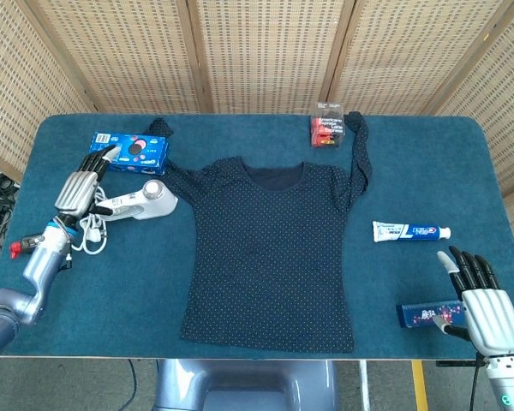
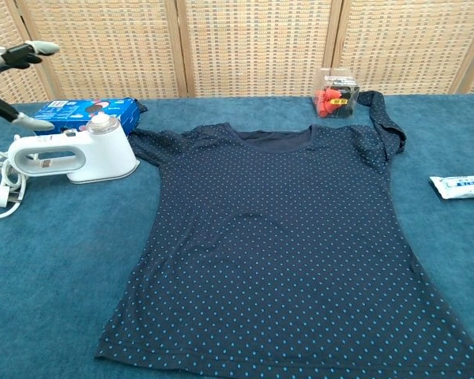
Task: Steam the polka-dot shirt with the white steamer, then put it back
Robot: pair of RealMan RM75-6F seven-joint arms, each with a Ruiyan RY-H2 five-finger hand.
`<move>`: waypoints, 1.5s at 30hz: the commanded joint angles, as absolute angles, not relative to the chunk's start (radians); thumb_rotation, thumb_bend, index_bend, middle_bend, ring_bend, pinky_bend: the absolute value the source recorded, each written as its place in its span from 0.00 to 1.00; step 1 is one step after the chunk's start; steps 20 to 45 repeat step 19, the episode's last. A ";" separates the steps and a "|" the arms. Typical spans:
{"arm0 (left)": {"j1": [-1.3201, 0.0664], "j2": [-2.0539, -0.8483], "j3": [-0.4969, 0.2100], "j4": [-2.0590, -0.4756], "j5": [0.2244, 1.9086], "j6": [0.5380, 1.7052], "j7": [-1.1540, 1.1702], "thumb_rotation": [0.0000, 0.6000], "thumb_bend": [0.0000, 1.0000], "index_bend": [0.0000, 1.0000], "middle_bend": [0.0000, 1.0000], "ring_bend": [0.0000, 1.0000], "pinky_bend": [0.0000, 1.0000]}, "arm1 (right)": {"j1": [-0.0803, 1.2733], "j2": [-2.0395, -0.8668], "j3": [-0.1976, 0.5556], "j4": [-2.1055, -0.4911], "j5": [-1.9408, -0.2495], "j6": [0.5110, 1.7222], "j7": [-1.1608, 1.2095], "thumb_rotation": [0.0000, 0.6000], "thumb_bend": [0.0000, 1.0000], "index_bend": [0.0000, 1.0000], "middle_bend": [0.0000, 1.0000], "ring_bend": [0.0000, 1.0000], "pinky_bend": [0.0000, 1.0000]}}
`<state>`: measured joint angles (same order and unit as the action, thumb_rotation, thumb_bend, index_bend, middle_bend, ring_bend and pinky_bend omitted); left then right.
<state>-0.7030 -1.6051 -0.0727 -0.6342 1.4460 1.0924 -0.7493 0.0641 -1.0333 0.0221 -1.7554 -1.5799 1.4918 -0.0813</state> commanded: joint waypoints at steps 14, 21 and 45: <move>-0.297 -1.156 0.007 -1.624 1.343 1.510 0.007 1.00 0.00 0.00 0.00 0.00 0.00 | 0.056 -1.026 0.035 -1.728 -1.565 1.511 -0.042 1.00 0.00 0.07 0.00 0.00 0.00; -0.230 -1.142 0.030 -1.710 1.359 1.596 0.078 1.00 0.00 0.00 0.00 0.00 0.00 | 0.052 -1.022 0.037 -1.728 -1.566 1.522 -0.037 1.00 0.00 0.07 0.00 0.00 0.00; -0.230 -1.142 0.030 -1.710 1.359 1.596 0.078 1.00 0.00 0.00 0.00 0.00 0.00 | 0.052 -1.022 0.037 -1.728 -1.566 1.522 -0.037 1.00 0.00 0.07 0.00 0.00 0.00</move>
